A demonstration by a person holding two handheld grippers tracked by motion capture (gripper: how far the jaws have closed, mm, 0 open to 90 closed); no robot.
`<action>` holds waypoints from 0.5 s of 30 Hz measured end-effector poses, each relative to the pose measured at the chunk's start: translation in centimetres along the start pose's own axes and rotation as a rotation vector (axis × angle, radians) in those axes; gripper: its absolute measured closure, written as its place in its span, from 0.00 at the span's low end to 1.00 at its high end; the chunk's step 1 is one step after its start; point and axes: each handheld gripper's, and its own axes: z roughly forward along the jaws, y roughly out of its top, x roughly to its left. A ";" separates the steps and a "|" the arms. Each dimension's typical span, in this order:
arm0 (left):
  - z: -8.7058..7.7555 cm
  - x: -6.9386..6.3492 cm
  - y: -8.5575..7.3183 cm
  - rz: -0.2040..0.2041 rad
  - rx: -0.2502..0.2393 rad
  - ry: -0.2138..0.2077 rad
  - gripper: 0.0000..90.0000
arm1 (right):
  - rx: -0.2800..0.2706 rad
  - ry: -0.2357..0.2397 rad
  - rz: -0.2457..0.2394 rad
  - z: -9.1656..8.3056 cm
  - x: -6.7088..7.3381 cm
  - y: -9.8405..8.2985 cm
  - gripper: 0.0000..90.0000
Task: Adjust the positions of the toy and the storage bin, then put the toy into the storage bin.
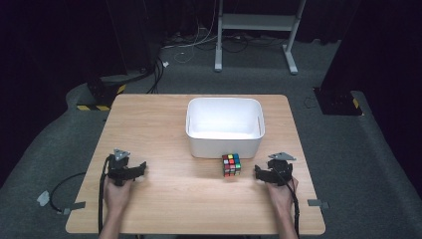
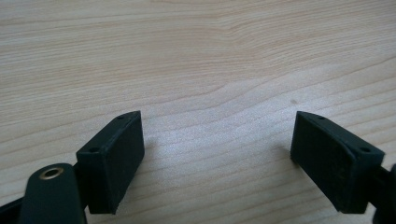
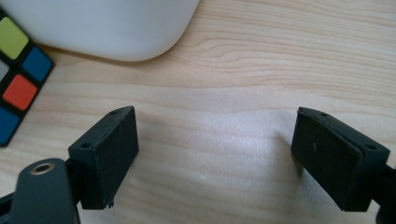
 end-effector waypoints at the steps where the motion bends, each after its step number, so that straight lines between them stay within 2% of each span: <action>1: 0.0 0.0 0.0 0.001 0.000 0.001 0.20 | -0.004 0.001 -0.002 -0.1 0.0 -0.1 0.17; 7: 0.0 0.0 0.0 -0.002 0.000 0.001 0.20 | -0.032 0.015 -0.005 -1.0 0.1 -0.8 0.17; 15: 0.0 0.0 0.0 0.000 0.000 0.000 0.20 | -0.026 0.022 -0.008 -1.7 0.3 -1.1 0.17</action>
